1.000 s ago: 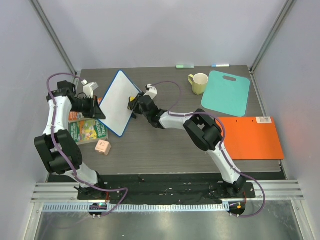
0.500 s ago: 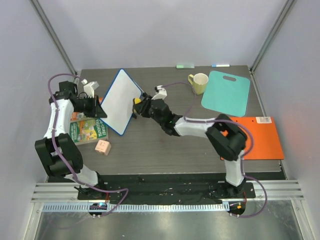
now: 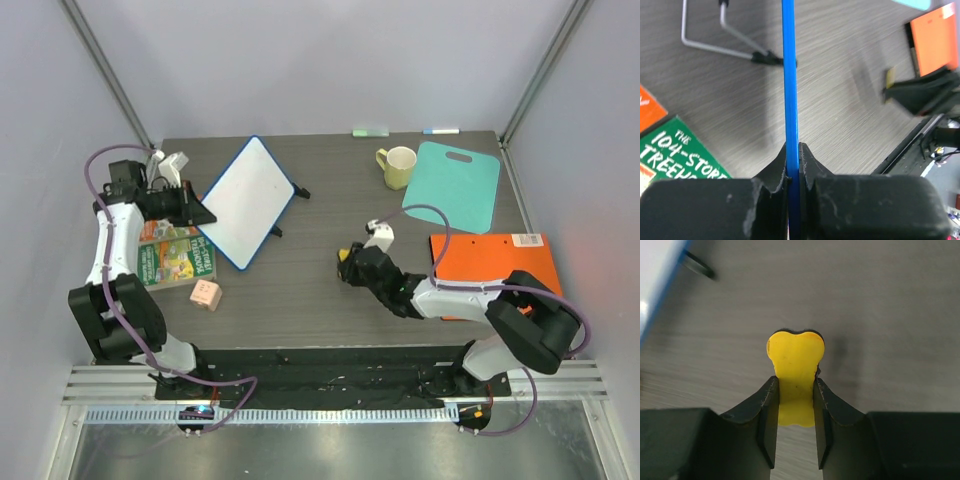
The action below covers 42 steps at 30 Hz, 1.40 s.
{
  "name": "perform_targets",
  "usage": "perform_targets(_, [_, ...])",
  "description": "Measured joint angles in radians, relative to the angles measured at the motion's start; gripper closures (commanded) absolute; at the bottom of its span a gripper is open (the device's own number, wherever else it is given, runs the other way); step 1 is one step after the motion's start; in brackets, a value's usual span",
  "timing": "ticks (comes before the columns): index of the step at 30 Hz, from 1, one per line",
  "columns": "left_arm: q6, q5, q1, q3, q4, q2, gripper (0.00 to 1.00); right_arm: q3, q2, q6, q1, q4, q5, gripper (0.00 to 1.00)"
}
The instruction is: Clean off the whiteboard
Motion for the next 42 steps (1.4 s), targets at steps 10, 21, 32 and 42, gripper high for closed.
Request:
perform_targets(10, [-0.06, 0.126, 0.03, 0.0, 0.12, -0.053, 1.0, -0.18, 0.006, 0.07, -0.001, 0.008, -0.018, 0.98])
perform_targets(21, [-0.255, 0.167, 0.039, -0.016, 0.361, -0.034, 1.0, -0.179, 0.075, 0.096, -0.001, 0.132, -0.03, 0.98])
perform_targets(32, [-0.531, 0.153, 0.084, -0.141, 0.669, -0.037, 1.0, -0.173, 0.095, 0.103, -0.001, 0.158, -0.036, 0.98])
perform_targets(42, [-0.891, 0.117, 0.085, -0.19, 1.123, 0.037, 1.0, -0.149, 0.128, 0.103, 0.004, 0.172, -0.037, 0.99])
